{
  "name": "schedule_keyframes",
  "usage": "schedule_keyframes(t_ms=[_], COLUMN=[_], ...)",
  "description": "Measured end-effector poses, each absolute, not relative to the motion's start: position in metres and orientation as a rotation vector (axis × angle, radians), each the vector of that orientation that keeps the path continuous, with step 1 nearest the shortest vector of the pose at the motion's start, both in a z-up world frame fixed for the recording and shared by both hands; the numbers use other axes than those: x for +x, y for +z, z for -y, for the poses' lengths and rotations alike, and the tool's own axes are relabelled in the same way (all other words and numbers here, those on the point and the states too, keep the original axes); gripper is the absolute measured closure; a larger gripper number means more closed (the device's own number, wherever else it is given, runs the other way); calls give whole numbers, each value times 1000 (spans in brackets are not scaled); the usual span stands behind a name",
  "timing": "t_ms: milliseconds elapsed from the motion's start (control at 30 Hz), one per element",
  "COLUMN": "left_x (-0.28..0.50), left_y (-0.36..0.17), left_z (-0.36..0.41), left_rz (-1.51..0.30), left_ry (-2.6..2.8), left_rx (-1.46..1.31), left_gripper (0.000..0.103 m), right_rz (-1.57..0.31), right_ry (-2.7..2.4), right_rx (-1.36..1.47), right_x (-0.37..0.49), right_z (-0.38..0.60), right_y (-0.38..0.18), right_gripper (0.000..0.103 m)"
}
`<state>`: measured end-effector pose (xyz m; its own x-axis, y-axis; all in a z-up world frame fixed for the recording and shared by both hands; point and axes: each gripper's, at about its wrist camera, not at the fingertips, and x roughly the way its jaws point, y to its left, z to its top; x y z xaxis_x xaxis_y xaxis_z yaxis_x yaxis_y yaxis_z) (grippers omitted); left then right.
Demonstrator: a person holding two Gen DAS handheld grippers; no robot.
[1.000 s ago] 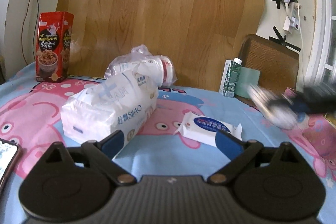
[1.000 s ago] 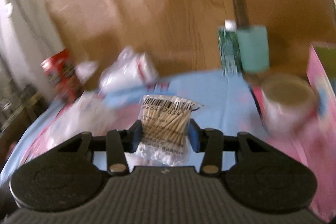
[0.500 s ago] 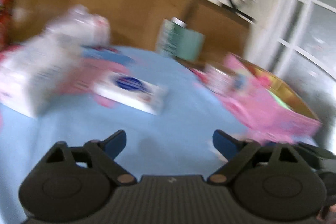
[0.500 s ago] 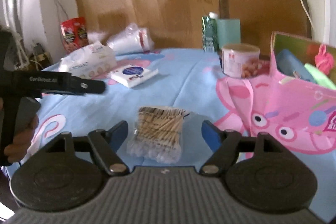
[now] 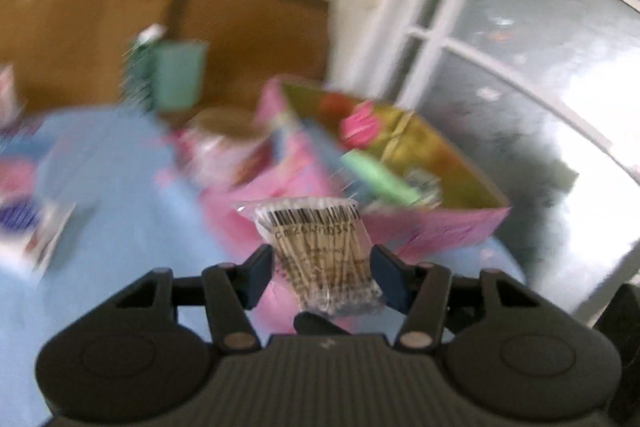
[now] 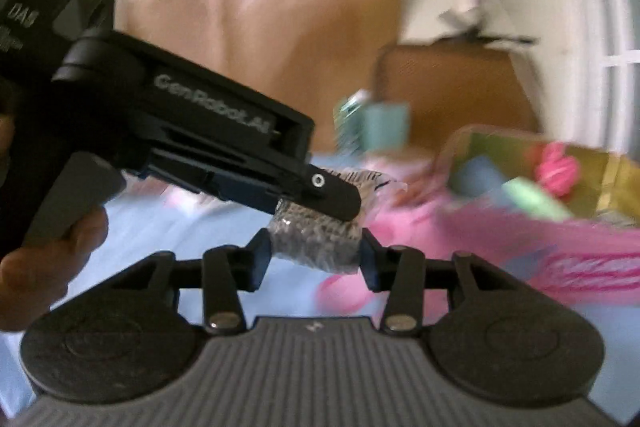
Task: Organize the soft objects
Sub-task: 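Carry the stick bag into the tin and release it with the right gripper, then withdraw the right gripper from the tin and move toward the wet-wipe pack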
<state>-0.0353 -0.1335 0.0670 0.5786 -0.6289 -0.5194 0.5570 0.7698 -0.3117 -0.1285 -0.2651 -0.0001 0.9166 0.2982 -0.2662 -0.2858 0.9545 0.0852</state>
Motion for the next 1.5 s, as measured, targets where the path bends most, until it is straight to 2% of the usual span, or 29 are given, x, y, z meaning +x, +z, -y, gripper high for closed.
schedule_keyframes(t_ms=[100,200,267,300,433,467,500,567,933,1100,1500], left_x=[-26,-17,-13,-12,-8,-8,-8,-8,-33,-50,-66], left_y=[82,83,81,80,72,71,71,70,55,41,29], left_z=[183,219,234,237,234,231,227,218,194,180,138], left_rz=[-616,-613,-596,-588,-601,-601,-602,-602,-580,-605,-603], left_ry=[-760,-773,-733,-701,-646,-616,-599,-574,-478,-479,-440], left_rx=[-67,-47,-39,-41,-50,-43,-32,-15,127,175,235], left_gripper=[45,32,19,16,16,14,12,12,12,12,10], right_rz=[-230,-238,-272,-293,-394,-422,-424,-409,-209,-261,-334], right_ry=[190,99,34,13,-104,-124,-156,-232,-175,-121,-39], right_rx=[59,103,116,120,112,98,96,129,364,388,367], right_x=[-123,-108,-90,-81,-31,-17,-8,-3,-123,-147,-140], right_z=[295,326,346,356,379,380,384,394,381,353,310], right_y=[11,15,14,11,5,3,1,4,7,-3,0], right_gripper=[54,54,54,54,48,46,41,37,37,37,37])
